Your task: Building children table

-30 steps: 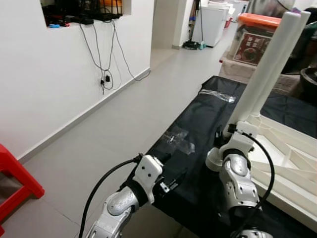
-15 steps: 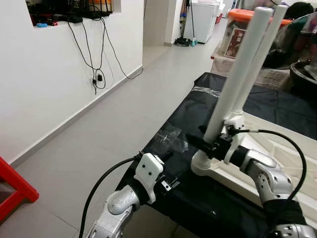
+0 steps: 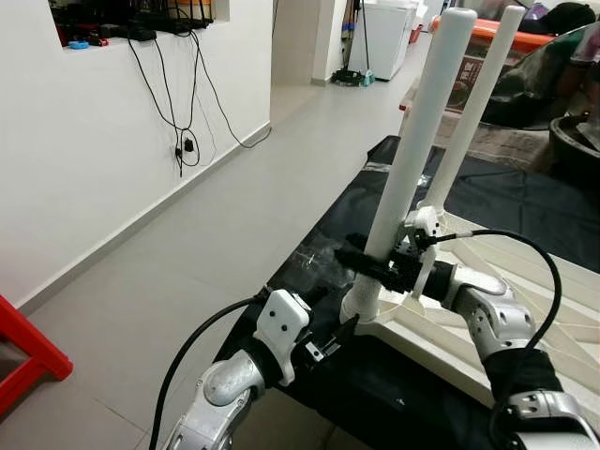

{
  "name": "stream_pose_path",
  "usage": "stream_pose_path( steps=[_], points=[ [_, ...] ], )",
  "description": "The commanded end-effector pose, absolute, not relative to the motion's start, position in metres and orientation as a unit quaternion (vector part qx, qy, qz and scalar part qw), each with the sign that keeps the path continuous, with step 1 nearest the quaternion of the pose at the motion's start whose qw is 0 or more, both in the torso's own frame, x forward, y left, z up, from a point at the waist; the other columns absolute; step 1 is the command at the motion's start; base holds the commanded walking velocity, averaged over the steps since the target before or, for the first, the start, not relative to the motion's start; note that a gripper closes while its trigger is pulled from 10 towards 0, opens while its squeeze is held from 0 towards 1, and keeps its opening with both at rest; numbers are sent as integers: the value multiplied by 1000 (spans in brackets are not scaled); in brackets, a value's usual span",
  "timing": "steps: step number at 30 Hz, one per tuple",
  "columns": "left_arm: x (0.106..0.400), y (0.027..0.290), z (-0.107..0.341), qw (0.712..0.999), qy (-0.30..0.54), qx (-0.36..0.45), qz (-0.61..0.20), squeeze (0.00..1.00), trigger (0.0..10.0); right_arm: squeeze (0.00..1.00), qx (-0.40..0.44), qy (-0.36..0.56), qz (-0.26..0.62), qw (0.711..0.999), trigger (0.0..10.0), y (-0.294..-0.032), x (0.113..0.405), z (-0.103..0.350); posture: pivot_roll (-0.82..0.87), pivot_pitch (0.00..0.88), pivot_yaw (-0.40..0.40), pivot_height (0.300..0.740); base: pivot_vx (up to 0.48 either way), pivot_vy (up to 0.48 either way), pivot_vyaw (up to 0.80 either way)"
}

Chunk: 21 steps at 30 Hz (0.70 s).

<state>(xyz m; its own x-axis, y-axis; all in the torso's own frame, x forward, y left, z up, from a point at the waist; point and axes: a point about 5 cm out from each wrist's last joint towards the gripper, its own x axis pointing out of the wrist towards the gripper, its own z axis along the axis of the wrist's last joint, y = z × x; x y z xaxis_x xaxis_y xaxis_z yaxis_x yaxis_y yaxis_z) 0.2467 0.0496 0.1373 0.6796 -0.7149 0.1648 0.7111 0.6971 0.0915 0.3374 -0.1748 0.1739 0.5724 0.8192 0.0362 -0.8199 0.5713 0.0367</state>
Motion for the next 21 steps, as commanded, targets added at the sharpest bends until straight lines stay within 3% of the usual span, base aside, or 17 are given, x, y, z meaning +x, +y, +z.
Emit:
stream_pose_path(
  steps=[1,2,5,6,7,8,9,10,12,14,21],
  points=[
    [244,50,138,915,-92,8,-392,0,10000,0,47,-24,445,894,0,-165,335,171,159,0,-95,740,0,0,0],
    [244,50,138,915,-92,8,-392,0,10000,0,47,-24,445,894,0,-165,335,171,159,0,-95,740,0,0,0],
    [245,50,138,916,-90,6,-391,0,10000,0,67,-10,262,963,0,-173,344,159,152,0,-95,740,0,0,0],
    [245,50,138,916,-90,6,-391,0,10000,0,67,-10,262,963,0,-173,344,159,152,0,-95,740,0,0,0],
    [245,50,138,916,-89,6,-391,0,10000,0,62,-4,209,976,0,-177,347,156,152,0,-95,740,0,0,0],
    [246,50,138,916,-89,5,-390,0,10000,0,63,4,142,988,0,-184,348,152,149,0,-94,740,0,0,0],
    [246,51,138,917,-88,5,-390,0,10000,0,63,18,21,998,0,-196,347,147,142,0,-90,740,0,0,0],
    [246,51,138,917,-87,5,-390,0,10000,0,67,33,-95,993,0,-208,341,142,142,0,-90,740,0,0,0],
    [246,51,138,917,-87,5,-390,0,10000,0,67,33,-95,993,0,-208,341,142,142,0,-90,740,0,0,0],
    [246,50,138,917,-86,4,-390,0,10000,0,60,44,-248,966,0,-222,324,137,144,0,-92,740,0,0,0],
    [246,50,138,918,-84,6,-388,0,10000,0,99,41,-322,941,0,-206,312,141,147,0,-94,740,0,0,0]
  ],
)
